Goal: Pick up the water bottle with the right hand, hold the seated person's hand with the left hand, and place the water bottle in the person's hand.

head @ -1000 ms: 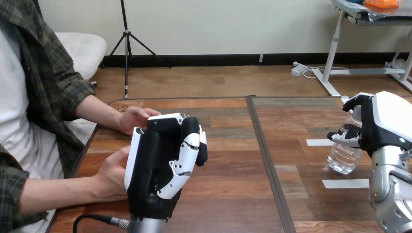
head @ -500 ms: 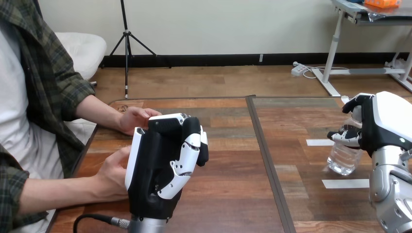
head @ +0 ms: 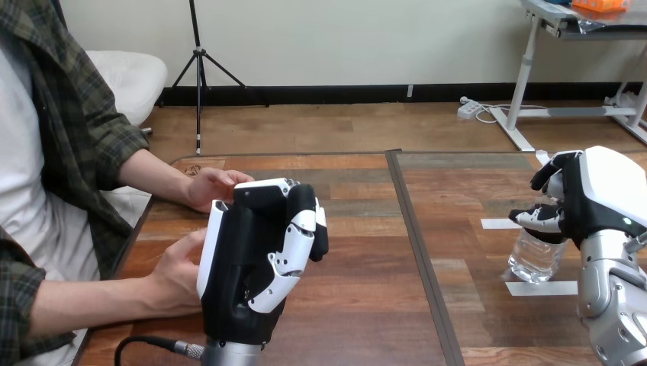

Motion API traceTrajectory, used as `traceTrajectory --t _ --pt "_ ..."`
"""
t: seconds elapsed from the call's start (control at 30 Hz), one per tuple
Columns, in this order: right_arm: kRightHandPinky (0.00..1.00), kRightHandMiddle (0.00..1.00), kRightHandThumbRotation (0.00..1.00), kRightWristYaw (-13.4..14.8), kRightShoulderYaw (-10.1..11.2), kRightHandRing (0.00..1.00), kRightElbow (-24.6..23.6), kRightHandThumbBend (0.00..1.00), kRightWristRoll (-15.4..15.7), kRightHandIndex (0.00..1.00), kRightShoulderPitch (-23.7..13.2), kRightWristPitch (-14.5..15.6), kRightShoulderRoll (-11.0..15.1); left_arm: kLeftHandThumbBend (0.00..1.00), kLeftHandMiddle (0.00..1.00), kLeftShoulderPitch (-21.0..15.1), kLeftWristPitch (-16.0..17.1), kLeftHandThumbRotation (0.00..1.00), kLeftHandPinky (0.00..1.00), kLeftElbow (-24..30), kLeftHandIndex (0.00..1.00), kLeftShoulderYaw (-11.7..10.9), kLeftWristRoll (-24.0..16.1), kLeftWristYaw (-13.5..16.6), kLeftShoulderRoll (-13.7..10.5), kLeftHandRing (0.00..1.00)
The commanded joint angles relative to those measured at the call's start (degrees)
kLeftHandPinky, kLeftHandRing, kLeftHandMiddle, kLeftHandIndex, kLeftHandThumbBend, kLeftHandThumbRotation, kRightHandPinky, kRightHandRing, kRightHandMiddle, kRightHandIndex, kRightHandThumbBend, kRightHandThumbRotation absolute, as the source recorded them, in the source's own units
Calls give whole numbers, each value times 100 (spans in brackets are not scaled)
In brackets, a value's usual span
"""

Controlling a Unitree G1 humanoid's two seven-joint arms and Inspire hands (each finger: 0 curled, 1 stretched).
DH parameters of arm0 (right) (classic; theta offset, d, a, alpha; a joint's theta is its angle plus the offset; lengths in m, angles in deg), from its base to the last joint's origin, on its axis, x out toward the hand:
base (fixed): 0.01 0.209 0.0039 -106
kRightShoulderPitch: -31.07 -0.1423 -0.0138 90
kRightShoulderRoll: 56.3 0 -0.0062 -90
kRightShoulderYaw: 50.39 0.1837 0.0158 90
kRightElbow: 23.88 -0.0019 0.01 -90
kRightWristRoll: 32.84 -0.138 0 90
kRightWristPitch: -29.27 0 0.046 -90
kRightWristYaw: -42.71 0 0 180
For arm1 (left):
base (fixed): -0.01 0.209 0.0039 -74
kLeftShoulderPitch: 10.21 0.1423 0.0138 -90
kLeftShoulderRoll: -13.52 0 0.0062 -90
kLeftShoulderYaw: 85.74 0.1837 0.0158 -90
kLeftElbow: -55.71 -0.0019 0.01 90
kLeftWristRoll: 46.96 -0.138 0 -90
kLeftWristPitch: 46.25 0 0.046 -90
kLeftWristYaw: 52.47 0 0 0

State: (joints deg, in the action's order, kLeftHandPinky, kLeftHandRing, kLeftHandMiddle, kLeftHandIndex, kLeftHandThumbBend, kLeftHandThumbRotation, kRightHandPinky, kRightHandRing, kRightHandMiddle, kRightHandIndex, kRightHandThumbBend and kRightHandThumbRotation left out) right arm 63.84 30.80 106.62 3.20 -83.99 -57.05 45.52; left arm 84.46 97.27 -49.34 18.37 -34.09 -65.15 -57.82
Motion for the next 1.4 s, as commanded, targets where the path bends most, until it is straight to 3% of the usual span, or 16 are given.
traceTrajectory --t 0.0,0.57,0.87,1.37 --pt "35 54 0 -16 -53 48 -207 69 -8 49 -284 -116 73 0 20 -245 79 0 7 8 26 -81 -38 19 297 10" --pt "42 60 0 -52 -206 54 -453 69 26 53 -179 -317 -9 4 20 -256 84 0 7 -22 26 -65 16 -18 312 10" --pt "45 61 0 -126 -282 56 -616 69 29 56 -93 -338 -70 1 20 -262 113 0 6 -44 26 -71 34 -47 312 10" --pt "51 66 0 -105 -284 61 -876 72 -29 60 157 -373 -255 1 20 -246 100 0 7 -10 26 -100 -55 31 331 10"
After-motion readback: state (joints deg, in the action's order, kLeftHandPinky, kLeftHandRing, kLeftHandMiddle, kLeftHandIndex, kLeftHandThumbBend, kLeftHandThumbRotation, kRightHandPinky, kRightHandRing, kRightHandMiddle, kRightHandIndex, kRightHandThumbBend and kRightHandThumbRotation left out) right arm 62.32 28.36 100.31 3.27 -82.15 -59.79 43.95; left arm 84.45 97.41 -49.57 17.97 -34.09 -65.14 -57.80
